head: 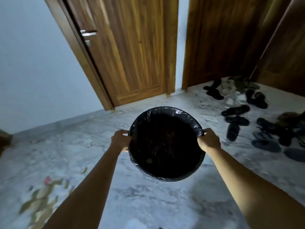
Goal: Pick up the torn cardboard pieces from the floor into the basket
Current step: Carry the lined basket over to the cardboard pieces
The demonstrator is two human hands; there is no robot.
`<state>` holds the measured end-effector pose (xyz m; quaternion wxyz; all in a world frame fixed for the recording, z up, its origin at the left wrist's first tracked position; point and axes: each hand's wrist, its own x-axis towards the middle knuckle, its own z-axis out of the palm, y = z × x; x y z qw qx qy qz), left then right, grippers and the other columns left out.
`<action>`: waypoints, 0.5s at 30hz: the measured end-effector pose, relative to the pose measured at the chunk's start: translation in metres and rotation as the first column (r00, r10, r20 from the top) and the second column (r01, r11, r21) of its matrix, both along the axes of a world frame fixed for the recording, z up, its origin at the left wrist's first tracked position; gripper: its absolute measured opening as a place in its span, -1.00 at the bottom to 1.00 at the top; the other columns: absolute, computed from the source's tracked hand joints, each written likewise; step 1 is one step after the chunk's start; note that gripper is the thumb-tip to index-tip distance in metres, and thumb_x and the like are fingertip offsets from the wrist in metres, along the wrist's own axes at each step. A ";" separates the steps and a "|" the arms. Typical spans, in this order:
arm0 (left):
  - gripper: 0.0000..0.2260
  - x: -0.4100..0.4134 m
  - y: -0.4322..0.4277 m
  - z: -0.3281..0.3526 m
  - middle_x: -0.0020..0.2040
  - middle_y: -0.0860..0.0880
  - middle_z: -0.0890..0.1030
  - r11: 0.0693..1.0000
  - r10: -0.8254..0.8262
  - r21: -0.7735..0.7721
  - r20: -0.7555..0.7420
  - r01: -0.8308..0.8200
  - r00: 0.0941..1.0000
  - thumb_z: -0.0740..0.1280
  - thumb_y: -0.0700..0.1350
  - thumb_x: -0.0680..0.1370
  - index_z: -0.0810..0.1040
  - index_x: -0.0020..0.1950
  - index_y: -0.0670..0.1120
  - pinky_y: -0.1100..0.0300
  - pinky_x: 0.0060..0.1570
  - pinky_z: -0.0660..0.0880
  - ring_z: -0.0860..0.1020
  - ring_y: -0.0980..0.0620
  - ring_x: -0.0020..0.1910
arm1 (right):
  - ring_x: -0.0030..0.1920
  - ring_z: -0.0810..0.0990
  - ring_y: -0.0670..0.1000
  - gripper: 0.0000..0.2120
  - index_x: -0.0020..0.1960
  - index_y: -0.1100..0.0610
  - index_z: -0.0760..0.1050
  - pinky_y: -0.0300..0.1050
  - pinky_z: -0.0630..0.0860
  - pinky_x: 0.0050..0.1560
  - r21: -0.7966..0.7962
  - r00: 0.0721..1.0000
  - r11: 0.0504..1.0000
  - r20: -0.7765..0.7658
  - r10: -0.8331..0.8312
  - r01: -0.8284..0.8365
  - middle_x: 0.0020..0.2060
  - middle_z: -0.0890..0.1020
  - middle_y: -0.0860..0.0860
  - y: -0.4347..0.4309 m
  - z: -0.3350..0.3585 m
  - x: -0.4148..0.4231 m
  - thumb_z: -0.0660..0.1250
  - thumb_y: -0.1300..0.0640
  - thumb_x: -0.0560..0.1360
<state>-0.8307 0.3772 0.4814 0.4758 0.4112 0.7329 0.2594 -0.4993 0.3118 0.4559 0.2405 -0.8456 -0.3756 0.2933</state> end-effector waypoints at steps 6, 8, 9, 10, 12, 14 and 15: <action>-0.60 -0.135 0.056 -0.041 0.03 -0.12 0.69 0.989 0.144 -0.003 -0.106 -0.145 0.984 0.34 -0.02 0.23 0.64 0.06 0.05 -0.08 0.07 0.61 0.68 -0.17 -0.02 | -0.17 0.52 0.16 -0.84 0.07 0.13 0.45 -0.08 0.43 -0.18 -0.006 0.978 0.978 -0.022 0.209 -0.209 -0.17 0.54 0.07 0.105 -0.012 -0.115 0.25 0.08 0.54; -0.55 -0.158 0.074 -0.046 0.03 -0.10 0.69 0.986 0.165 -0.014 -0.149 -0.168 0.975 0.30 0.01 0.24 0.63 0.11 0.05 -0.05 0.08 0.61 0.67 -0.16 -0.01 | -0.27 0.51 0.12 -0.84 0.00 0.17 0.48 -0.11 0.35 -0.35 -0.008 0.966 0.966 -0.035 0.258 -0.258 -0.22 0.55 0.09 0.138 -0.023 -0.142 0.24 0.09 0.52; -0.54 -0.168 0.086 -0.051 0.03 -0.10 0.69 0.984 0.170 -0.017 -0.167 -0.175 0.971 0.29 0.02 0.25 0.63 0.13 0.05 -0.05 0.08 0.61 0.67 -0.16 -0.01 | -0.29 0.51 0.10 -0.84 -0.02 0.18 0.48 -0.12 0.31 -0.39 -0.012 0.961 0.962 -0.042 0.274 -0.274 -0.23 0.56 0.10 0.155 -0.029 -0.153 0.24 0.10 0.51; -0.53 -0.174 0.098 -0.051 0.05 -0.10 0.69 0.984 0.172 -0.015 -0.184 -0.178 0.968 0.27 0.04 0.26 0.63 0.15 0.05 -0.04 0.09 0.61 0.67 -0.17 -0.01 | -0.29 0.50 0.09 -0.84 -0.01 0.18 0.48 -0.13 0.30 -0.40 -0.019 0.957 0.958 -0.048 0.286 -0.287 -0.22 0.56 0.11 0.172 -0.037 -0.163 0.24 0.10 0.51; -0.51 -0.188 0.128 -0.065 0.08 -0.11 0.68 0.983 0.172 -0.028 -0.212 -0.182 0.962 0.27 0.07 0.27 0.63 0.17 0.04 -0.05 0.11 0.60 0.65 -0.18 0.02 | -0.24 0.52 0.12 -0.84 0.00 0.16 0.45 -0.11 0.33 -0.34 -0.026 0.950 0.951 -0.066 0.306 -0.308 -0.18 0.56 0.11 0.209 -0.057 -0.180 0.25 0.08 0.51; -0.49 -0.200 0.164 -0.086 0.09 -0.12 0.67 0.980 0.180 -0.047 -0.227 -0.195 0.957 0.26 0.10 0.27 0.63 0.18 0.03 -0.05 0.11 0.60 0.64 -0.20 0.04 | -0.22 0.52 0.13 -0.85 -0.02 0.14 0.43 -0.09 0.36 -0.30 -0.045 0.943 0.944 -0.089 0.322 -0.326 -0.16 0.56 0.12 0.249 -0.081 -0.194 0.26 0.07 0.51; -0.49 -0.205 0.182 -0.097 0.10 -0.12 0.67 0.976 0.187 -0.062 -0.236 -0.207 0.953 0.26 0.11 0.26 0.63 0.17 0.03 -0.06 0.11 0.60 0.64 -0.20 0.04 | -0.23 0.52 0.13 -0.85 -0.02 0.14 0.42 -0.09 0.36 -0.30 -0.061 0.938 0.940 -0.105 0.329 -0.337 -0.16 0.56 0.12 0.271 -0.095 -0.201 0.26 0.06 0.50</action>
